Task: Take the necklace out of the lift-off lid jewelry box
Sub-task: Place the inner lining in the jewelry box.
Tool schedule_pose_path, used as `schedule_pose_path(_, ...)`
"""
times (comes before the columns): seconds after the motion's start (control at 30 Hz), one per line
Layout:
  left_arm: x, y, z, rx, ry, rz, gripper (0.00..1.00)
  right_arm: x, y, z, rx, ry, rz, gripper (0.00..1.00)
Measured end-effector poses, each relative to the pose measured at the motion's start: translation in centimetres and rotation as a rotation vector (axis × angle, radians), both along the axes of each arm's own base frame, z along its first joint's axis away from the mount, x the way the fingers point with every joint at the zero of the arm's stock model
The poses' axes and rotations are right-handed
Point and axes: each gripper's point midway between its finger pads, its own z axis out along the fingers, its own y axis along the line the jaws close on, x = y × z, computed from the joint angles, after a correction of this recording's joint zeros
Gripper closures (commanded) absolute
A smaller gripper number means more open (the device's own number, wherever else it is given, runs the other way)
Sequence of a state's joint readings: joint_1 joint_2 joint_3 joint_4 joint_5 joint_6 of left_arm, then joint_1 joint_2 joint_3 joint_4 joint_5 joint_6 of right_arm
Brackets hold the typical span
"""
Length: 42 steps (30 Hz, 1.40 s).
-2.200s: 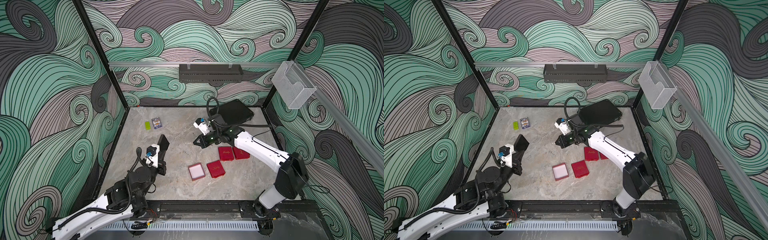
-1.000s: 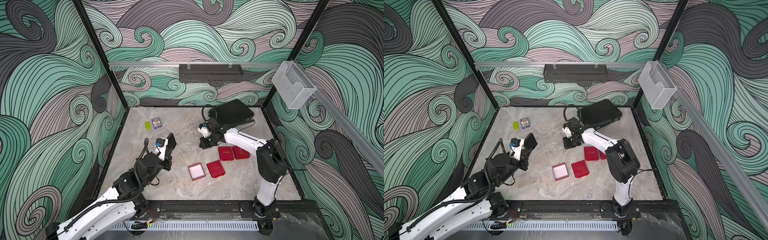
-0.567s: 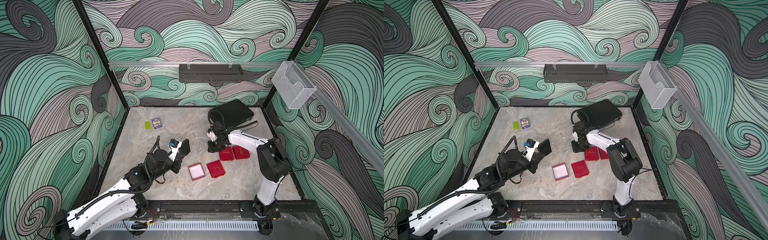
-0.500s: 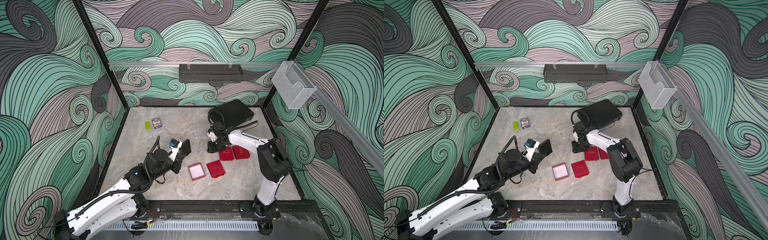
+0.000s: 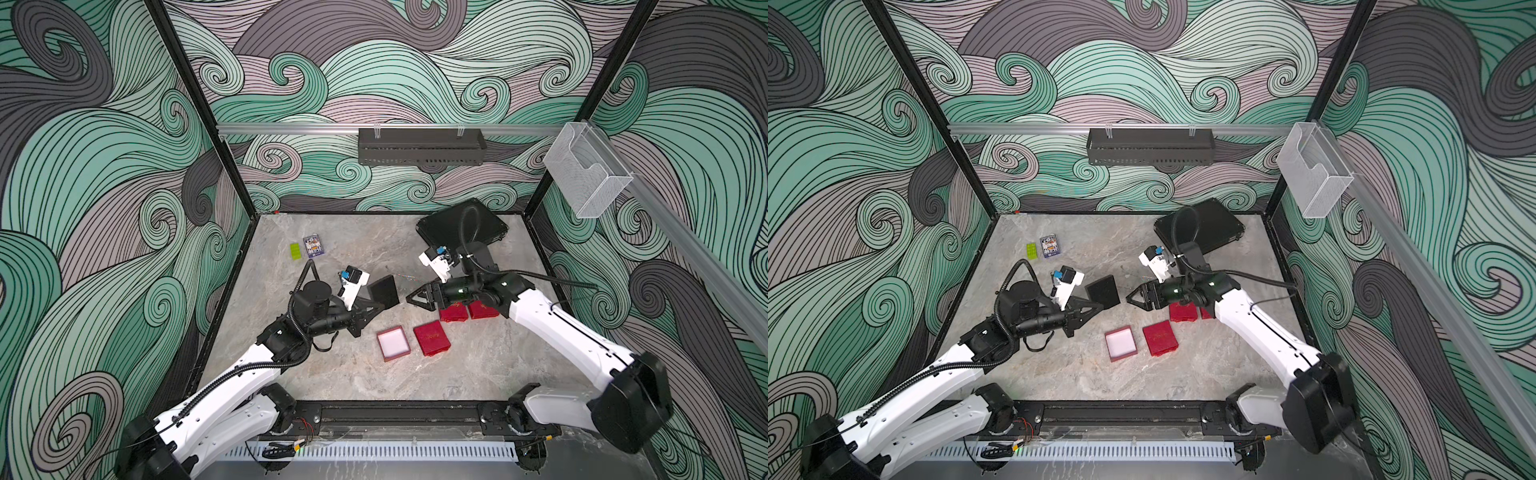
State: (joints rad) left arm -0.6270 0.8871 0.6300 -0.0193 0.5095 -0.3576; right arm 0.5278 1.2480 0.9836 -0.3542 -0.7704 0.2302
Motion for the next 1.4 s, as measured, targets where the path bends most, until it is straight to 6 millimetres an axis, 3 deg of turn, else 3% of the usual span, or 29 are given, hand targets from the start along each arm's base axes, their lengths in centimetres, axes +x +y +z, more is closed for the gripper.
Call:
schedule_pose_path(0.17,-1.3,-1.7,2.0,-0.084,0.018,-0.15,1.0,-2.6,0.5,4.0,0.171,-0.059,0.111,0.25)
schedule_pose_path(0.33,-2.7,-2.2,3.2,-0.135,0.005,-0.246,1.0,-3.4,1.0,5.5,0.241,-0.064,0.166,0.32)
schedule_pose_path(0.67,-3.4,-2.2,3.8,-0.151,-0.005,-0.28,1.0,-4.1,2.8,5.4,0.279,0.009,0.224,0.84)
schedule_pose_path(0.7,-3.3,-2.2,3.8,-0.151,-0.006,-0.278,0.98,-4.1,2.9,5.5,0.28,0.012,0.226,0.91)
schedule_pose_path(0.8,-3.0,-2.1,3.6,-0.141,-0.003,-0.255,0.65,-3.9,2.9,5.3,0.265,0.017,0.196,0.99)
schedule_pose_path(0.93,-2.3,-1.2,2.4,-0.097,0.009,-0.169,0.5,-2.8,1.9,3.5,0.162,0.025,0.081,1.0)
schedule_pose_path(1.07,-1.6,1.0,-0.7,-0.025,0.043,-0.013,0.43,-2.2,0.5,0.8,0.023,0.058,-0.013,1.0)
schedule_pose_path(1.2,-1.2,3.6,-5.2,0.058,0.082,0.138,0.37,-2.4,0.1,-2.8,-0.088,0.143,-0.037,1.0)
schedule_pose_path(1.33,-0.9,6.1,-9.7,0.156,0.138,0.271,0.36,-3.9,1.1,-7.6,-0.192,0.253,-0.007,1.0)
schedule_pose_path(1.4,-0.8,6.9,-10.7,0.188,0.154,0.313,0.36,-4.6,1.5,-9.9,-0.245,0.305,0.01,1.0)
